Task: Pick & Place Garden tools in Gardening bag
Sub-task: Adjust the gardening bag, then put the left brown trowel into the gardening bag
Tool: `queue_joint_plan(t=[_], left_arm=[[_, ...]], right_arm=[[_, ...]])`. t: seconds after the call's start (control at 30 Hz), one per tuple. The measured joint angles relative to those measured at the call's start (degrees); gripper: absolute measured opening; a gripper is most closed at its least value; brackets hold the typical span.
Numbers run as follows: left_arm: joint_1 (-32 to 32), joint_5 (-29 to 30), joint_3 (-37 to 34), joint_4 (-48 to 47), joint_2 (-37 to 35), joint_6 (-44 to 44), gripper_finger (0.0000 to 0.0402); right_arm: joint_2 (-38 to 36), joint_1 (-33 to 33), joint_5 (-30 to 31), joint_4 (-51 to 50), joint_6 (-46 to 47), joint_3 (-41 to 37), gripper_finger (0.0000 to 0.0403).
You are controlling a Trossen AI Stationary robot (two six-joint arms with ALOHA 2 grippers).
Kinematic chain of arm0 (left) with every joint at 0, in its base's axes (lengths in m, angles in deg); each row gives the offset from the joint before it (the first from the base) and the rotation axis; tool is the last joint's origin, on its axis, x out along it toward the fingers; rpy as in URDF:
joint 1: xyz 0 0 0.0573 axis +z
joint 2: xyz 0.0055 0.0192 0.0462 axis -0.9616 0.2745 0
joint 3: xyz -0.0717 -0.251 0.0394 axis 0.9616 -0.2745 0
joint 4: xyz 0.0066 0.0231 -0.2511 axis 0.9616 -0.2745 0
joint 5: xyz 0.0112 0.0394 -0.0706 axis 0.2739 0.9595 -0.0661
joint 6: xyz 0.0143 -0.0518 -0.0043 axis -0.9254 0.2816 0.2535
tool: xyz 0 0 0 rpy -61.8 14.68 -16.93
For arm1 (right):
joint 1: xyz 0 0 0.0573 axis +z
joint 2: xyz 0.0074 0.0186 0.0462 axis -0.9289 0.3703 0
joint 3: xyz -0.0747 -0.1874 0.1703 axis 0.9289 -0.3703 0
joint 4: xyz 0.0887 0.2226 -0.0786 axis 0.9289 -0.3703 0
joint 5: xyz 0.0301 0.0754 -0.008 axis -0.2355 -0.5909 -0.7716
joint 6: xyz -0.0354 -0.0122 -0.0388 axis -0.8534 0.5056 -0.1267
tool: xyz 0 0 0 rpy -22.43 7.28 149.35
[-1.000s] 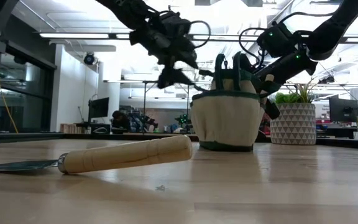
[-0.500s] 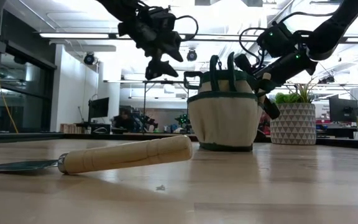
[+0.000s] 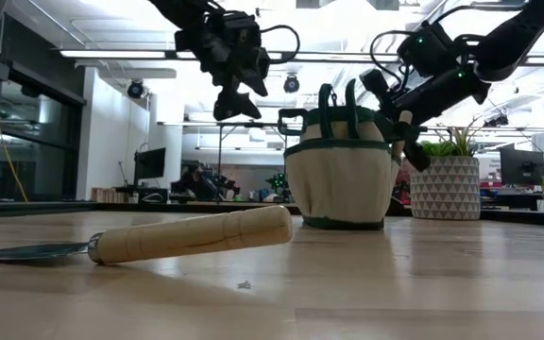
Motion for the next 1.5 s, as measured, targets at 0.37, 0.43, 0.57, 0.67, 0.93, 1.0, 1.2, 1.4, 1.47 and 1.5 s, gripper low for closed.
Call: queue_joint_plan(t=[0.37, 0.43, 0.57, 0.67, 0.93, 1.0, 1.2, 1.4, 1.47, 1.5], left_arm=[[0.6, 1.8, 0.0, 0.1, -2.6, -0.1, 0.0214], [1.1, 2.2, 0.0, -0.1, -3.3, -0.4, 0.0214], [2.3, 3.0, 0.0, -0.6, -4.7, -1.0, 0.0214], [3.3, 3.4, 0.0, -1.6, -6.0, -1.5, 0.0214], [5.3, 6.3, 0.0, -6.4, -9.3, -4.4, 0.0214], [5.3, 7.0, 0.1, -7.2, -9.7, -5.4, 0.0214], [5.2, 8.7, 0.0, -13.2, -10.2, -12.6, 0.0214], [5.2, 9.3, -0.5, -16.2, -10.2, -18.9, 0.0214], [5.2, 9.2, -1.0, -17.9, -10.1, -21.6, 0.0214], [5.2, 9.2, -1.2, -18.5, -10.1, -22.8, 0.0214]], right_arm=[[-2.7, 0.2, 0.8, -3.1, -1.2, 0.0, 0.0029], [-2.7, 0.2, 0.8, -3.2, -1.2, 0.0, 0.0047], [-3.4, 0.0, 0.8, -3.5, -1.4, 0.0, 0.0078], [-4.8, 0.0, 0.8, -4.6, -1.6, 0.0, 0.0093], [-13.4, 0.0, 2.2, -13.7, -3.0, 0.0, 0.0105], [-16.0, 0.0, 3.1, -15.3, -3.0, 0.0, 0.0105], [-23.8, 0.0, 3.8, -20.1, -4.0, 0.0, 0.0105], [-29.2, 0.0, 4.0, -22.3, -4.4, 0.0, 0.0105], [-30.8, 0.0, 3.6, -23.1, -4.5, 0.0, 0.0105], [-31.5, 0.2, 3.5, -23.6, -4.5, 0.0, 0.0105]])
